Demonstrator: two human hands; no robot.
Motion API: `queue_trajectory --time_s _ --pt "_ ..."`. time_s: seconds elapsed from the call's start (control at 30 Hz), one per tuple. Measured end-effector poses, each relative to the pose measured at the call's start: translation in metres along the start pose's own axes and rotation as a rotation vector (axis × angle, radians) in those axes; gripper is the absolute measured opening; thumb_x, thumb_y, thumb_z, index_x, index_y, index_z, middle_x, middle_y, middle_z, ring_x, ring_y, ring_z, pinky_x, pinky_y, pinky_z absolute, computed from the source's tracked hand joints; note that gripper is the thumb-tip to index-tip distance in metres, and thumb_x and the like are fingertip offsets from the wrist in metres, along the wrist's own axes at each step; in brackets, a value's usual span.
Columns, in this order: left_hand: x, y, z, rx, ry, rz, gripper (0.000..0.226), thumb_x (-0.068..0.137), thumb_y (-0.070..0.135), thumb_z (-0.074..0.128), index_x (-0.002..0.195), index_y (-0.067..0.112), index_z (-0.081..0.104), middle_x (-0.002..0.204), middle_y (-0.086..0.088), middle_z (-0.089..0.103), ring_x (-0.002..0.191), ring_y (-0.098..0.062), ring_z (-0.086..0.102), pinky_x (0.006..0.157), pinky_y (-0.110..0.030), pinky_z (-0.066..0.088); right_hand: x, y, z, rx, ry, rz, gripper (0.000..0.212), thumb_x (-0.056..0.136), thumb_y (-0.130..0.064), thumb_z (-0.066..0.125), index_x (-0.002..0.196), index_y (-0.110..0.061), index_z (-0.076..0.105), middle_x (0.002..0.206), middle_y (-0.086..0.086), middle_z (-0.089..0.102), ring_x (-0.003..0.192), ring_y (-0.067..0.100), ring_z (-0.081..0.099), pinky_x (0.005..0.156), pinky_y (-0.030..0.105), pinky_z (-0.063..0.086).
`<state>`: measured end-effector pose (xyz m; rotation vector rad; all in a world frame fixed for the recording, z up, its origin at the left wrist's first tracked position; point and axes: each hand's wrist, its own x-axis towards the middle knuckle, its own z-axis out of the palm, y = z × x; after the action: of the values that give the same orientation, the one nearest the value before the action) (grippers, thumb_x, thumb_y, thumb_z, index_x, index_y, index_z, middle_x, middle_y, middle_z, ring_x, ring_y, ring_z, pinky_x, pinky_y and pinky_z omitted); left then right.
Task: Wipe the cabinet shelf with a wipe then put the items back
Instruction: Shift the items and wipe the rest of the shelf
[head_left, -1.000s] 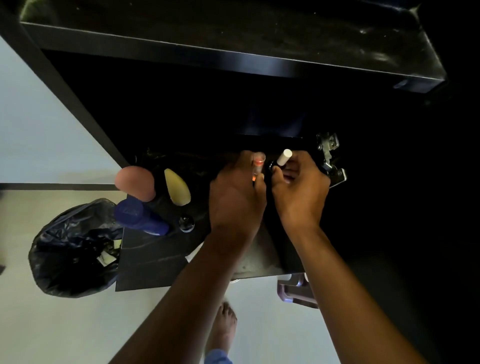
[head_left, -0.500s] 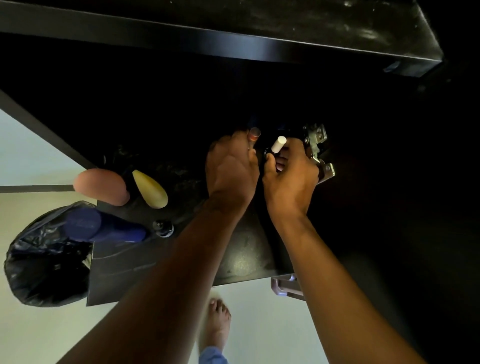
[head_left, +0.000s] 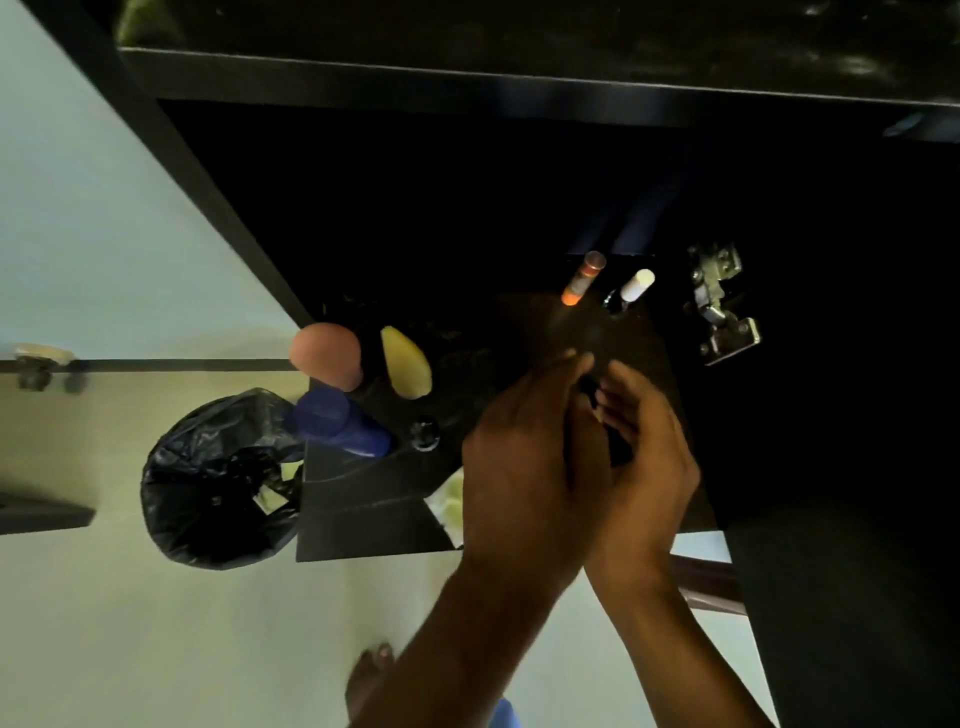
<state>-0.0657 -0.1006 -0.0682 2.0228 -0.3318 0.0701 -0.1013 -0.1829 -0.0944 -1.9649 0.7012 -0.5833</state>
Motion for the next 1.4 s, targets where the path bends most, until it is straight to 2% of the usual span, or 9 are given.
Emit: queue_trajectory --time_s 0.07,0.13,0.23,0.43,0.57,0.7,0.9,1.1,1.4 --pt "-0.027 -0.008 -0.019 -0.041 0.014 0.020 0.022 0.098 0.007 0.064 0.118 0.013 0.073 0.104 0.002 0.077 0.093 -0.008 0.072 0.083 -0.026 0.060 -0.014 -0.002 0.007 -0.011 -0.040 -0.035 0.043 0.089 -0.034 0.058 0.123 -0.010 0.069 0.116 0.003 0.070 0.109 0.015 0.067 0.094 0.034 0.055" --pt "-0.050 -0.018 -0.038 -0.016 0.048 0.035 0.020 0.100 0.017 0.063 0.117 0.019 0.073 0.108 0.009 0.076 0.097 -0.002 0.071 0.084 -0.018 0.057 -0.025 0.003 0.015 -0.098 -0.093 -0.100 0.029 0.090 -0.010 0.067 0.119 -0.011 0.071 0.111 0.001 0.071 0.104 0.013 0.069 0.092 0.027 0.057" --pt "-0.074 -0.039 -0.064 0.056 0.121 0.035 0.021 0.092 0.010 0.063 0.106 0.020 0.076 0.106 0.009 0.077 0.096 -0.006 0.073 0.077 -0.030 0.061 -0.036 0.000 0.029 -0.134 -0.152 -0.130 0.031 0.089 0.004 0.070 0.115 -0.012 0.073 0.106 0.000 0.072 0.097 0.010 0.070 0.089 0.014 0.054" --pt "-0.074 -0.075 -0.096 0.104 0.340 -0.258 0.026 0.083 0.001 0.067 0.101 0.019 0.065 0.101 0.006 0.063 0.088 -0.015 0.068 0.067 -0.043 0.060 -0.050 -0.008 0.054 -0.136 -0.332 -0.219 0.038 0.091 -0.021 0.068 0.129 -0.018 0.065 0.125 -0.003 0.068 0.116 0.011 0.064 0.101 0.029 0.054" --pt "-0.054 -0.088 -0.102 0.099 0.304 -0.293 0.055 0.078 0.015 0.083 0.127 0.015 0.056 0.120 0.001 0.056 0.107 -0.012 0.059 0.085 -0.022 0.054 -0.053 -0.008 0.064 -0.188 -0.384 -0.219 0.047 0.091 -0.031 0.066 0.136 -0.021 0.058 0.134 -0.001 0.063 0.126 0.013 0.058 0.104 0.030 0.051" --pt "-0.040 -0.096 -0.101 0.144 0.189 -0.239 0.066 0.077 0.034 0.085 0.133 0.019 0.055 0.126 0.005 0.061 0.113 -0.014 0.058 0.095 -0.032 0.052 -0.050 -0.010 0.071 -0.181 -0.370 -0.188 0.040 0.092 -0.035 0.067 0.130 -0.023 0.061 0.127 -0.003 0.066 0.119 0.013 0.062 0.099 0.030 0.055" --pt "-0.033 -0.100 -0.085 0.098 0.245 -0.286 0.055 0.077 0.042 0.082 0.122 0.017 0.063 0.113 0.004 0.069 0.105 -0.018 0.065 0.092 -0.046 0.055 -0.049 -0.009 0.076 -0.152 -0.322 -0.151 0.034 0.092 -0.025 0.073 0.125 -0.022 0.065 0.119 -0.005 0.071 0.111 0.009 0.066 0.094 0.027 0.057" --pt "-0.035 -0.088 -0.079 0.081 0.296 -0.282 0.040 0.080 0.039 0.081 0.110 0.016 0.067 0.102 0.005 0.072 0.094 -0.015 0.068 0.084 -0.041 0.056 -0.044 -0.009 0.064 -0.073 -0.277 -0.110 0.030 0.090 -0.019 0.076 0.119 -0.018 0.069 0.109 -0.007 0.073 0.101 0.005 0.069 0.089 0.025 0.058" --pt "-0.027 -0.039 -0.034 0.065 0.164 -0.096 0.038 0.082 0.037 0.083 0.107 0.011 0.072 0.104 0.002 0.074 0.098 -0.014 0.069 0.087 -0.024 0.053 0.004 0.008 0.015 -0.095 -0.033 0.002 0.035 0.088 -0.014 0.077 0.119 -0.026 0.069 0.108 -0.008 0.073 0.091 0.007 0.072 0.077 0.033 0.061"
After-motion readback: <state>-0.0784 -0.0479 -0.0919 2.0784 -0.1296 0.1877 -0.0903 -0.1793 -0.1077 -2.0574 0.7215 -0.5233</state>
